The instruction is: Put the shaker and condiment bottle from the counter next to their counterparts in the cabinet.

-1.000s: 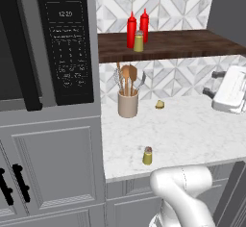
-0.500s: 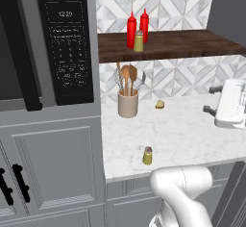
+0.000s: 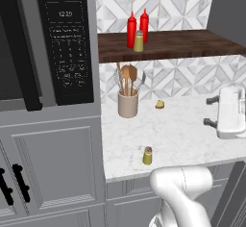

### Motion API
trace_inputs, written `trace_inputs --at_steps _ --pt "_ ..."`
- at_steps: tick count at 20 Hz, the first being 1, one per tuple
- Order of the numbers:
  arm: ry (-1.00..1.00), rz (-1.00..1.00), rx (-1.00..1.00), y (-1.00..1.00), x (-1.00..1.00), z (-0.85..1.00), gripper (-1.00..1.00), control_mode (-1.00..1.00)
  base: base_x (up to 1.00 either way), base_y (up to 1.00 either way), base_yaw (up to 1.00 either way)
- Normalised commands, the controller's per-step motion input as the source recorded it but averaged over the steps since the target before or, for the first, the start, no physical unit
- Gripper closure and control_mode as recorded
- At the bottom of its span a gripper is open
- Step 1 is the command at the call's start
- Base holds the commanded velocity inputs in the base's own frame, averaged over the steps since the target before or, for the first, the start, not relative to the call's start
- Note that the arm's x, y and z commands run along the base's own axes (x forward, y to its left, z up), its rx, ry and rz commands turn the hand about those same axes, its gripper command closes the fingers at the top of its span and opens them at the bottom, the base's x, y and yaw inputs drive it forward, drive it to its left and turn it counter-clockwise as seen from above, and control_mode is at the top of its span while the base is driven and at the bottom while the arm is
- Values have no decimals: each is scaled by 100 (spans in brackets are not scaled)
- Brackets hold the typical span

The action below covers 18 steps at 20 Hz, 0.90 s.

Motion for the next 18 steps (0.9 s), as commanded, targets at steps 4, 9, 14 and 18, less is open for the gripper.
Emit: trace_inputs --at_steps 4,9,14,18 --pt "7 -22 0 35 0 -31 -100 -100 0 0 0" --pt "3 -26 0 15 -22 -55 -100 -100 0 0 0" --pt "0 -19 -1 0 -64 -90 -100 -100 0 0 0" --pt "-15 -14 0 31 -38 -98 -100 -100 0 0 0"
